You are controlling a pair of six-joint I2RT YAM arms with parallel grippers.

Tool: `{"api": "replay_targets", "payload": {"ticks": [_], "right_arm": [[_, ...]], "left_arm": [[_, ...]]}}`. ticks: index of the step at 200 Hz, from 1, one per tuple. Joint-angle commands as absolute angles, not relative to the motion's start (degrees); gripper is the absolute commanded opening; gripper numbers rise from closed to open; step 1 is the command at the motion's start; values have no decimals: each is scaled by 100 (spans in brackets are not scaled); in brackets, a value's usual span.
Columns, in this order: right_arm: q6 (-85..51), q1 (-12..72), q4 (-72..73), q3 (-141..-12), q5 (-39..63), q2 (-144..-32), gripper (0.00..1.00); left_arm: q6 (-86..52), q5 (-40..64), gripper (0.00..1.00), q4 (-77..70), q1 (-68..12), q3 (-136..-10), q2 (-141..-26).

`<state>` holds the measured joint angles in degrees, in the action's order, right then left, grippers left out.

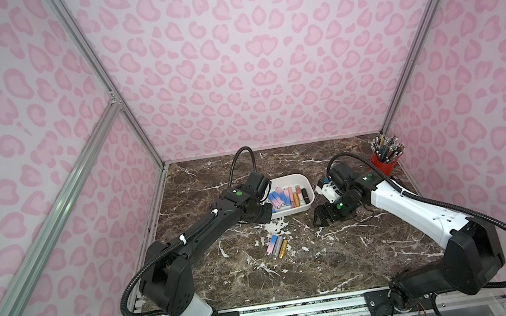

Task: Put the lipstick into the storage box
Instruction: Pick up the lipstick at the center of the board, then place the lipstick in the storage box.

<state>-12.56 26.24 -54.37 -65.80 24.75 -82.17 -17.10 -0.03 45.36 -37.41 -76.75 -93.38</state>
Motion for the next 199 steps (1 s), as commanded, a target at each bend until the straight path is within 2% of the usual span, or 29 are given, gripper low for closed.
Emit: {"api": "replay_targets", "payload": {"ticks": [1, 61, 132, 143, 159, 179, 199], "right_arm": [[-1248, 2619, -5488, -6634, 2289, -8201, 95], [-1459, 2611, -5468, -6592, 2120, -8090, 93], [-1615, 2610, -5543, -6754, 2022, -8289, 93], [-1639, 2610, -5557, -6788, 2021, -8357, 93], [-1709, 2609, -5538, -6811, 2032, -8432, 93], [-1782, 2607, -5421, -6813, 2083, -8497, 93], [-1857, 2609, -5306, -6844, 2107, -8583, 92]], "left_arm": [[-1399, -140, 12, 4802, -3735, -8102, -9650], [-1086, 41, 12, 4678, -3592, -9173, -10934], [-950, 483, 15, 4510, -3296, -9760, -11724], [-949, 565, 19, 4472, -3298, -9737, -11774], [-948, 636, 30, 4447, -3296, -9682, -11827], [-964, 745, 35, 4430, -3287, -9635, -11860], [-967, 758, 63, 4391, -3287, -9565, -11799]]}}
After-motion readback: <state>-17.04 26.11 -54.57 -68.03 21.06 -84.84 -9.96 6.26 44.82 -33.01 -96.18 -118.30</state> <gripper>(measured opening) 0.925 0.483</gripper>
